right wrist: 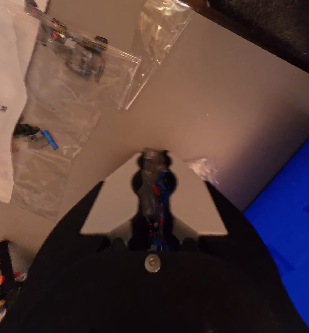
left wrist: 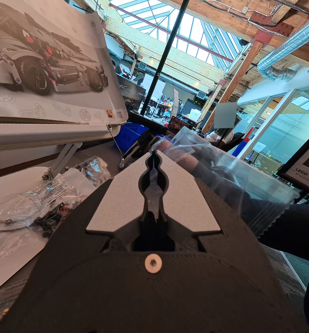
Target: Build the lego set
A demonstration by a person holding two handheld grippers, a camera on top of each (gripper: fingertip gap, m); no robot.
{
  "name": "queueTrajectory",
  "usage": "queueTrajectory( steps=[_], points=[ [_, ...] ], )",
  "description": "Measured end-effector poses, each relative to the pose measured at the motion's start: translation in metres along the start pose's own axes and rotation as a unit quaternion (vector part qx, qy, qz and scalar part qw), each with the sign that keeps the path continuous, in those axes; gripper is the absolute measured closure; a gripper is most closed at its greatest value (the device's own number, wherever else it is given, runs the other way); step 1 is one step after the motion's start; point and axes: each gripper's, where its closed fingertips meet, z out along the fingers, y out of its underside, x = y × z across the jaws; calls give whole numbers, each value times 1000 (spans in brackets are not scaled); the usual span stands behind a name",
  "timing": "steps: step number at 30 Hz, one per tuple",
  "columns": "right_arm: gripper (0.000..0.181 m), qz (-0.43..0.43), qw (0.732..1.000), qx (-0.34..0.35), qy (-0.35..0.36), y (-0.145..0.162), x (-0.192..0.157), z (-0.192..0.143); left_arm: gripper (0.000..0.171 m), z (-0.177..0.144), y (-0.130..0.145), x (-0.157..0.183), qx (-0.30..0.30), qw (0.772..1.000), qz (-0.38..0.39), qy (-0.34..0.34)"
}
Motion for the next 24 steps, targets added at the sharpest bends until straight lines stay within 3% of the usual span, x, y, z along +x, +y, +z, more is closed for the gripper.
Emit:
queueTrajectory(
  steps=[1,8,12,24],
  points=[
    [175,-2,1000,6,-13,-2,-5,-3,171,0,0,0,0,1000,0,0],
    [176,-17,999,-4,-30,0,-15,-10,171,0,0,1,0,1000,0,1],
    [149,2,999,34,-16,-15,-10,-24,171,0,0,0,0,1000,0,1],
    [147,-21,999,-38,12,8,-3,-5,171,1,1,1,-3,1000,1,1]
  ],
)
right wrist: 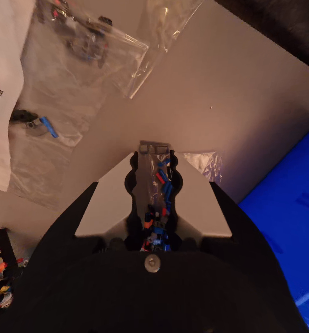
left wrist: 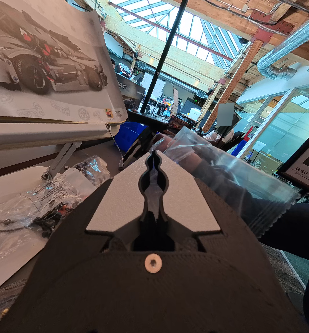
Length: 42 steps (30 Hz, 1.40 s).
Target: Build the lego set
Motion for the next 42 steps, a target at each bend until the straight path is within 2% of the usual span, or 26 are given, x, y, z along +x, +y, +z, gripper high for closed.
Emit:
queueTrajectory(
  steps=[4,17,21,24,30,34,39,42],
  points=[
    [149,-2,1000,-4,-9,1,-3,9,171,0,0,0,-1,1000,0,0],
    [152,-31,999,-10,-36,1,-21,4,171,-1,-1,1,1,1000,2,0],
    [152,-42,996,27,-76,-12,-42,-15,171,-1,-2,1,2,1000,2,-1],
    [152,-66,987,78,-127,-27,-67,-48,171,-1,-2,1,3,1000,2,-1],
    [152,-187,932,226,-213,-50,-146,-160,171,0,-2,1,3,1000,3,-1],
    [152,-301,880,268,-252,-36,-212,-212,171,0,-2,1,2,1000,4,-2],
    [152,-426,816,273,-281,-6,-281,-239,171,0,-2,2,3,1000,5,-2],
    [152,-460,815,245,-255,-1,-303,-224,171,1,-1,2,2,1000,4,-1]
  ],
)
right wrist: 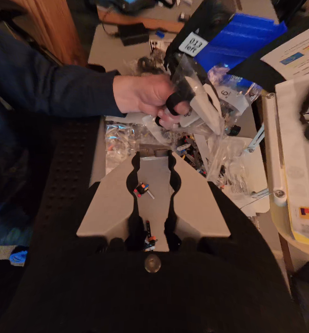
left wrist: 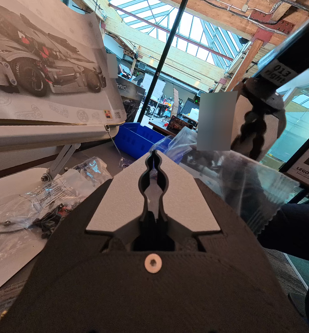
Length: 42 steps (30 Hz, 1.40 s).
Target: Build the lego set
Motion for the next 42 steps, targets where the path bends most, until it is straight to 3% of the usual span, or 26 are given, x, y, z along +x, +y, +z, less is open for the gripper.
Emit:
queueTrajectory(
  steps=[2,4,7,11,16,18,22,28,32,36,42],
  points=[
    [152,3,999,-37,21,7,9,19,171,0,0,1,-1,1000,0,1],
    [151,20,988,-96,123,25,47,31,171,1,0,1,-1,1000,1,1],
    [136,14,988,-92,122,23,51,46,171,0,1,-1,-4,1000,3,-5],
    [137,-1,986,-83,144,19,53,29,171,-2,-3,0,3,1000,2,-3],
    [147,57,980,-39,187,27,71,-27,171,-1,-2,1,3,1000,1,-1],
    [146,102,967,-61,226,55,89,-50,171,-2,-2,1,3,1000,1,-1],
    [130,224,933,-155,236,139,108,-71,171,-1,-1,0,3,1000,0,-1],
    [131,372,837,-332,225,268,114,-75,171,-1,-1,0,2,1000,0,-1],
    [134,406,792,-407,207,314,106,-71,171,-2,-1,0,2,1000,0,0],
    [133,427,758,-442,216,337,105,-75,171,-3,-2,0,3,1000,-1,1],
    [148,438,754,-454,182,356,98,-66,171,-4,-3,1,5,1000,-1,2]
  ],
)
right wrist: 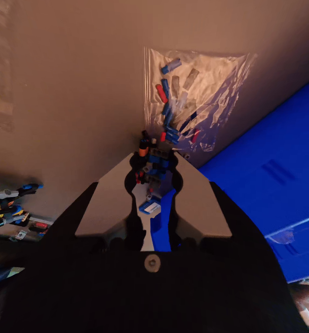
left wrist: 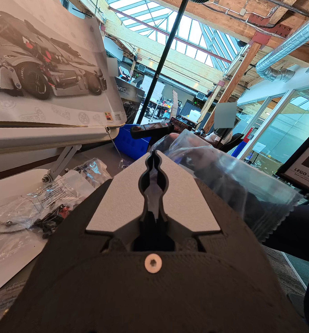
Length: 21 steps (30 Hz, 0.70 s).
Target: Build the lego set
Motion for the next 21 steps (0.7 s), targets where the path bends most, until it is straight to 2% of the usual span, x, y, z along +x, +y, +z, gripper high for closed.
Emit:
queueTrajectory(
  steps=[6,9,12,15,18,21],
  points=[
    [149,-45,998,38,-38,-13,-28,-18,171,0,0,-1,0,1000,-1,0],
    [149,-112,988,74,-77,-26,-64,-33,171,1,1,0,-2,1000,0,0],
    [151,-166,978,90,-86,-37,-91,-41,171,2,3,-1,-4,1000,0,0],
    [151,-195,967,127,-106,-56,-114,-48,171,2,2,-1,-3,1000,0,0],
    [142,-176,971,131,-99,-56,-108,-54,171,1,1,-1,-2,1000,0,0],
    [142,-139,983,107,-48,-34,-76,-59,171,0,0,-1,0,1000,0,0]
  ],
)
